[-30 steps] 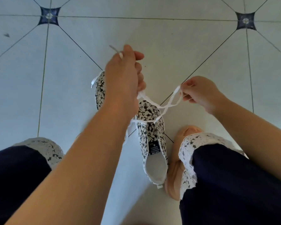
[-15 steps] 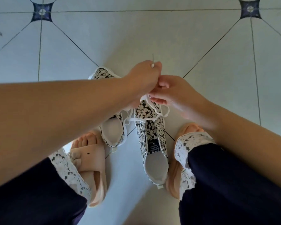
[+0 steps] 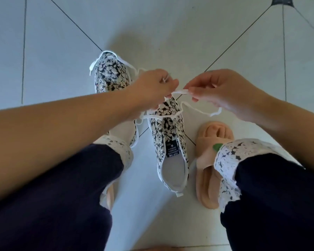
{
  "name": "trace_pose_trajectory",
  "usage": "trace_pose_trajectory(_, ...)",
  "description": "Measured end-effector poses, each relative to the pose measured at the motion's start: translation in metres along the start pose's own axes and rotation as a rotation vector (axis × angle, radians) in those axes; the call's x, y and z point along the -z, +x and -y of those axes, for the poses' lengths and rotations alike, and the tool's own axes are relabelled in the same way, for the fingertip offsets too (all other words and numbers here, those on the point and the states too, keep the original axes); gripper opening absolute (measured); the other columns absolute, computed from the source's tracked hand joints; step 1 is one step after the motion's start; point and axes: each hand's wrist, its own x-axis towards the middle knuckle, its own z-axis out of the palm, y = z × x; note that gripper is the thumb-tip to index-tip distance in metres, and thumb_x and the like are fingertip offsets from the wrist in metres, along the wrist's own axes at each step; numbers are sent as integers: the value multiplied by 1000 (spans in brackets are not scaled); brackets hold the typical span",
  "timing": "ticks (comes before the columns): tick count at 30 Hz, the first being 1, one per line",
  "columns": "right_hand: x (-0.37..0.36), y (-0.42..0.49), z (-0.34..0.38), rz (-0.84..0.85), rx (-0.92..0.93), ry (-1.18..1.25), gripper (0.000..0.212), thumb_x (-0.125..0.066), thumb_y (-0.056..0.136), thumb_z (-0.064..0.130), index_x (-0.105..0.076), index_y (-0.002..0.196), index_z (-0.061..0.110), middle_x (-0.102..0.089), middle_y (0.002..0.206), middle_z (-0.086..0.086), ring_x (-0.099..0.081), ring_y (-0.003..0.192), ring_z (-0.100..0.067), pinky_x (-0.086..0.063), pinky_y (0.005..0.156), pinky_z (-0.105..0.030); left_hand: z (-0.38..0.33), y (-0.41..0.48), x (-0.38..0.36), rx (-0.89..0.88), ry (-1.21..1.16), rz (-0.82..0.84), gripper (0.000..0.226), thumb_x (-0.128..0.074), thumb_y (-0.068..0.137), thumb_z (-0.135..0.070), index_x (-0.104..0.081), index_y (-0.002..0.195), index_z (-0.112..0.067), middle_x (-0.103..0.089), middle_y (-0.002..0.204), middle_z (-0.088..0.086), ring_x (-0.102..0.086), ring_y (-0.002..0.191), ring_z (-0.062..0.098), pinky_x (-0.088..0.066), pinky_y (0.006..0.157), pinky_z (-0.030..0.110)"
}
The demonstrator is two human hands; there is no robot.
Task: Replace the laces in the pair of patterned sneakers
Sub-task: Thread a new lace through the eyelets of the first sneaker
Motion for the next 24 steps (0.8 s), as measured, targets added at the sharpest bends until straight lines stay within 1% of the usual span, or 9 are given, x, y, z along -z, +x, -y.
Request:
trace_pose_trajectory(2, -5, 8, -6, -23, 5, -130, 8, -62, 86, 23, -69, 88, 20, -65, 69, 4, -45, 43, 4, -31, 43, -5, 16, 0, 1, 5, 24, 17, 12, -55, 90, -22, -56, 79, -17, -53, 68, -4, -42, 51, 4, -37, 47, 13)
trace_pose_trajectory(6, -23, 29, -11, 16, 57, -370, 14, -58, 88, 29, -67, 94, 21, -67, 83, 8, -61, 76, -7, -46, 74, -19, 35, 3, 0, -34, 168, 28, 4, -66, 81, -23, -65, 82, -20, -56, 70, -14, -51, 47, -12, -40, 52, 6)
trace_pose_trajectory(10, -37, 44, -9, 39, 148, -465, 12, -55, 91, 30, -65, 94, 24, -60, 81, 17, -51, 69, 8, -32, 60, 0, 45, 8, -3, -43, 244, -28, 12, -67, 81, -26, -67, 86, -16, -53, 72, -18, -46, 60, -9, -42, 74, 17)
trace_pose_trajectory(12, -41, 46, -13, -7, 204, -511, 12, -55, 91, 26, -63, 99, 21, -59, 89, 12, -52, 79, 2, -34, 67, 0, 52, 7, -6, 25, 159, -79, 10, -66, 82, -24, -65, 84, -15, -54, 75, -12, -47, 65, 0, -44, 80, 27)
trace_pose_trajectory(14, -45, 41, -20, -62, 224, -533, 11, -57, 90, 22, -60, 100, 18, -57, 90, 8, -53, 84, -6, -41, 73, -11, 61, 2, -11, 121, 53, -114, 10, -64, 83, -21, -63, 83, -11, -58, 79, -3, -49, 67, 7, -46, 74, 28)
trace_pose_trajectory(16, -52, 30, -28, -58, 165, -495, 6, -58, 89, 16, -57, 94, 18, -56, 81, 10, -56, 76, -8, -47, 72, -19, 71, -5, -15, 210, -50, -123, 7, -61, 85, -17, -59, 80, -13, -61, 78, -2, -49, 63, 8, -45, 62, 22)
trace_pose_trajectory(18, -59, 19, -36, 26, 55, -409, 3, -57, 89, 14, -59, 90, 16, -55, 75, 13, -56, 66, -1, -50, 65, -14, 78, -9, -18, 259, -112, -132, 10, -59, 86, -17, -56, 77, -15, -63, 78, -1, -48, 59, 8, -42, 56, 21)
trace_pose_trajectory(21, -70, 13, -45, 217, -60, -354, 12, -56, 90, 15, -66, 97, 11, -63, 66, 7, -58, 51, 0, -50, 54, -13, 83, -9, -22, 290, -164, -143, 15, -56, 89, -15, -53, 74, -14, -66, 84, 9, -47, 58, 11, -42, 56, 24)
trace_pose_trajectory(24, -77, 17, -46, 240, -131, -338, 20, -57, 90, 25, -68, 93, 9, -66, 61, -1, -55, 42, -1, -46, 46, -18, 86, -8, -26, 341, -158, -143, 11, -53, 90, -13, -54, 81, -9, -66, 84, 12, -46, 56, 13, -43, 58, 27)
